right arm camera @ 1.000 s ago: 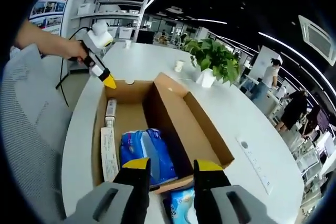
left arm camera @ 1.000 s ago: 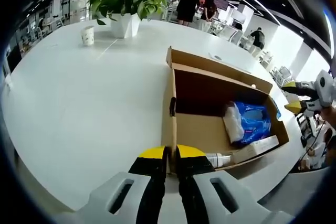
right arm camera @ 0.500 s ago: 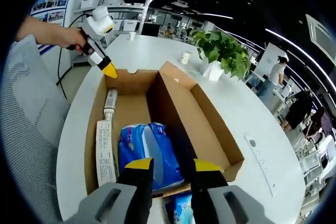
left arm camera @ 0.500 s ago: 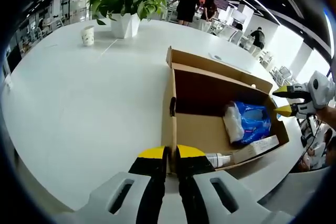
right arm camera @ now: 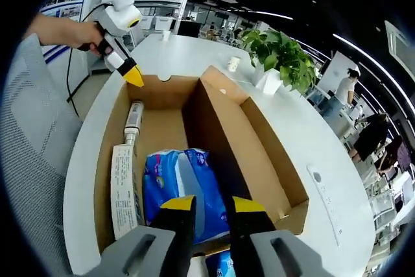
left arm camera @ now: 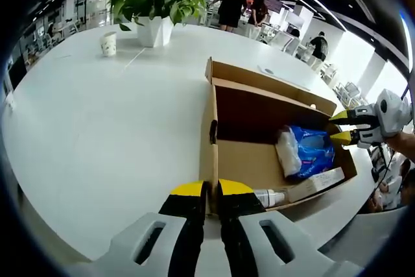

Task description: Operate the shoe box by opening the lid, removing the specified soft item, and placing it in the target area until the item is outside and the box remains undamaged.

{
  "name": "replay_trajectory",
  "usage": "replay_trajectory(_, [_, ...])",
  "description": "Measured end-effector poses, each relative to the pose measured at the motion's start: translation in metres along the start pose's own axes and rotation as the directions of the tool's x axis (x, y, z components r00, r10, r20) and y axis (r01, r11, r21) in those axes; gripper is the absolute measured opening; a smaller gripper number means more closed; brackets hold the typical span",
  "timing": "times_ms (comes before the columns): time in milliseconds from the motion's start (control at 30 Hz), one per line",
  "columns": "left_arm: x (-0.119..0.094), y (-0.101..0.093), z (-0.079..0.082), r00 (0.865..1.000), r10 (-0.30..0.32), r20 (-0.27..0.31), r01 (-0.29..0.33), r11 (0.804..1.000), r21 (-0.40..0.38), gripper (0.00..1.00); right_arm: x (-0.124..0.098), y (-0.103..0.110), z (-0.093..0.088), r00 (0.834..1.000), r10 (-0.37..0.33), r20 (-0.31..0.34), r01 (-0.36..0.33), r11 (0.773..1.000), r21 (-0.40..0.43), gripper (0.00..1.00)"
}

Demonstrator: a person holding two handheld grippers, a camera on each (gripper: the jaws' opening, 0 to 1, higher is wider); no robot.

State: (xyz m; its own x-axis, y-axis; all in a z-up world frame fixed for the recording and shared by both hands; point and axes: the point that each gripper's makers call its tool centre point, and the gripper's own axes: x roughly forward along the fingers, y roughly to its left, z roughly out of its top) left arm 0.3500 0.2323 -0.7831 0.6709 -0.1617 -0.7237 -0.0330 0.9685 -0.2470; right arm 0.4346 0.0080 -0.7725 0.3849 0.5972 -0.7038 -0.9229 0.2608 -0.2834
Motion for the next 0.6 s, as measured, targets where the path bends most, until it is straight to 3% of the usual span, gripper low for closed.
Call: replay_trajectory(600, [0.0,-0.001,0.0,1.0,-0.002,0.0,0.002,1.0,-0.005,0.04,0.026,0.004,-0.003,0.998,0.004,-0.067,-0.006,1.0,-0.025,0.06])
